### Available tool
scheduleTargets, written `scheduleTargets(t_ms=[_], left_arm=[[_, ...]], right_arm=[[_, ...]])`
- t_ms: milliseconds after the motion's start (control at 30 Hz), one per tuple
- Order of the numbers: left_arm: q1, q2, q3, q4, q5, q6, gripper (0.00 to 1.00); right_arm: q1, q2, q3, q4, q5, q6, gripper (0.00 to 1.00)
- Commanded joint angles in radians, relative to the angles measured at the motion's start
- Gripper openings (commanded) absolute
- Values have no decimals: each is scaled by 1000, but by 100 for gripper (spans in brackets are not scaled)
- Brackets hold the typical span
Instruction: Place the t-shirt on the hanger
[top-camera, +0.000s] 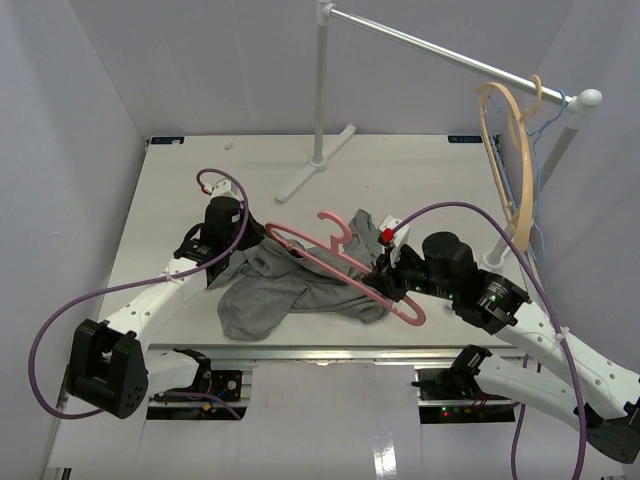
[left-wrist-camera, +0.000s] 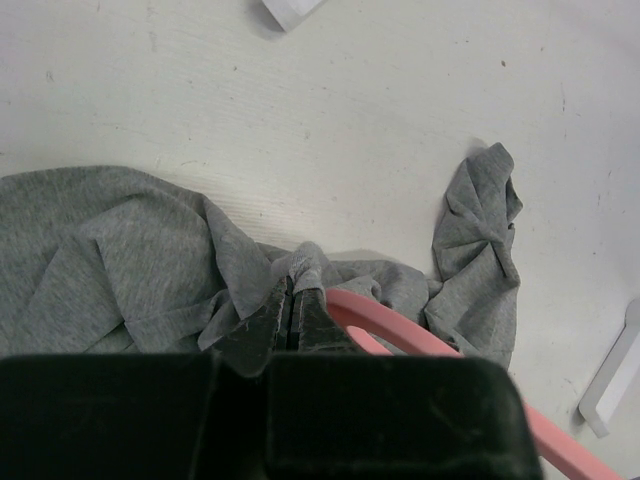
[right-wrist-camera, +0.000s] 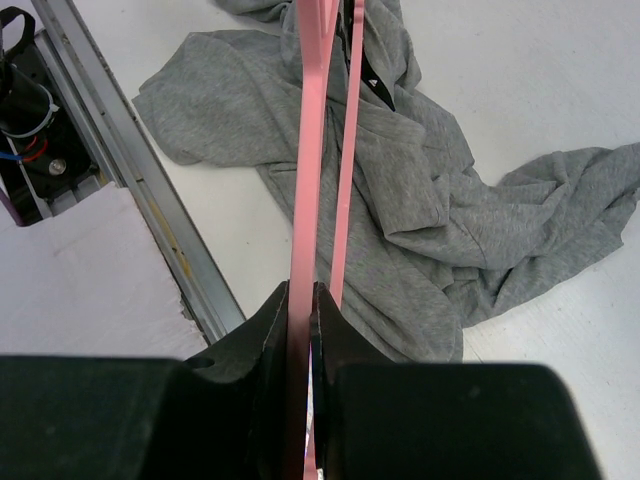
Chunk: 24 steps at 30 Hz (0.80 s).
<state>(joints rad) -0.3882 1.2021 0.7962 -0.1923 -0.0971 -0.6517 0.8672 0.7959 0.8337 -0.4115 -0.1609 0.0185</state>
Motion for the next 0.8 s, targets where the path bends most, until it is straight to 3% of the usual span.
scheduleTargets(t_ms=[0, 400, 767], left_arm=[[3, -10, 63, -4, -8, 12, 0], [3, -3, 101, -47, -53, 29, 0], [3, -24, 98, -53, -10, 26, 0]], right_arm=[[20, -12, 10, 23, -12, 6, 8], [47, -16, 9, 2, 29, 27, 8], [52, 2, -6, 28, 62, 43, 8]])
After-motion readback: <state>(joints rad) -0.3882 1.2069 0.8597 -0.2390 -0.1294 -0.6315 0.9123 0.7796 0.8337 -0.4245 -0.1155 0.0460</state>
